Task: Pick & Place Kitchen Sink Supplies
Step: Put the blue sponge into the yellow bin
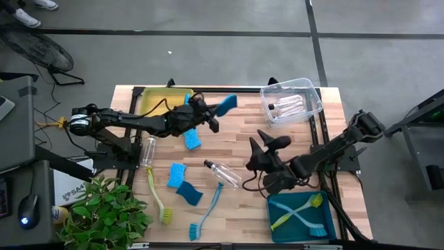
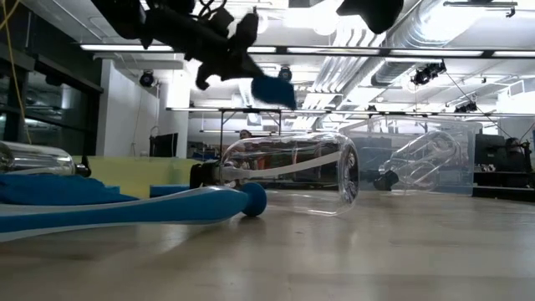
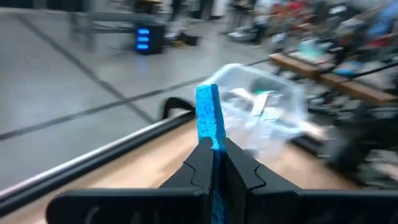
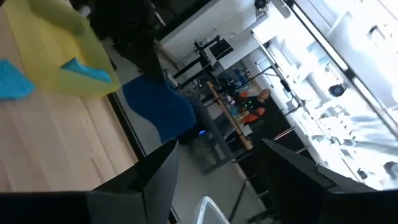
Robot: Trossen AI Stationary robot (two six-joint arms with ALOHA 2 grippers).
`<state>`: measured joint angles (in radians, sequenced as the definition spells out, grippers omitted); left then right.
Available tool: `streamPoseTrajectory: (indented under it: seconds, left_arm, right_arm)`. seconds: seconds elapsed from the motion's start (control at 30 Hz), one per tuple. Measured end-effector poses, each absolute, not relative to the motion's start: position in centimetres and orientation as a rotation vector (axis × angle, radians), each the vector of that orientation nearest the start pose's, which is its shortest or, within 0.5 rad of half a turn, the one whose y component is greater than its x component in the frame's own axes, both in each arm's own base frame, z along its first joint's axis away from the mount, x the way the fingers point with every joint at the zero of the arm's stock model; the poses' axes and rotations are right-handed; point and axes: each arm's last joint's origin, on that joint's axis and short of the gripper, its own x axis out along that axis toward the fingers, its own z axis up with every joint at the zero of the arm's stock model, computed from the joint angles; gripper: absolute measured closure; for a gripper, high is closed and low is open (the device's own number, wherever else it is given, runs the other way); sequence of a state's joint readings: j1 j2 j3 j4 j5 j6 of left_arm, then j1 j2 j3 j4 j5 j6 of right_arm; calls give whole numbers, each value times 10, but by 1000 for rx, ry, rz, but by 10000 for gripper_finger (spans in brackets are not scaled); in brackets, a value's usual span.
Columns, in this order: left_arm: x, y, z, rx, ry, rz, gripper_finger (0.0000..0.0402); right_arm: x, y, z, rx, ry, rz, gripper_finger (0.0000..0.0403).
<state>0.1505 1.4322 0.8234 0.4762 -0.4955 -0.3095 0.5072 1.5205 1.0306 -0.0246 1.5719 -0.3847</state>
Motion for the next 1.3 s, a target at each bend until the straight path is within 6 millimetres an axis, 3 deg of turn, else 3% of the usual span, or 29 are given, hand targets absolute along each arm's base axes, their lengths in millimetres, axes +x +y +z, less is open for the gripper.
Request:
streamPoseTrajectory:
  seconds: [0.53, 0.93, 1.3]
  left_arm:
    - [288, 68, 240, -106, 209, 1187, 392]
    - [272, 69, 226, -53, 261, 1426, 392]
    - [261, 69, 218, -1, 333, 1492, 392]
  right_arm:
    - [285, 124, 274, -751, 448, -961, 188]
    - [290, 114, 272, -712, 452, -944, 188]
    - [290, 111, 268, -688, 458, -919, 188]
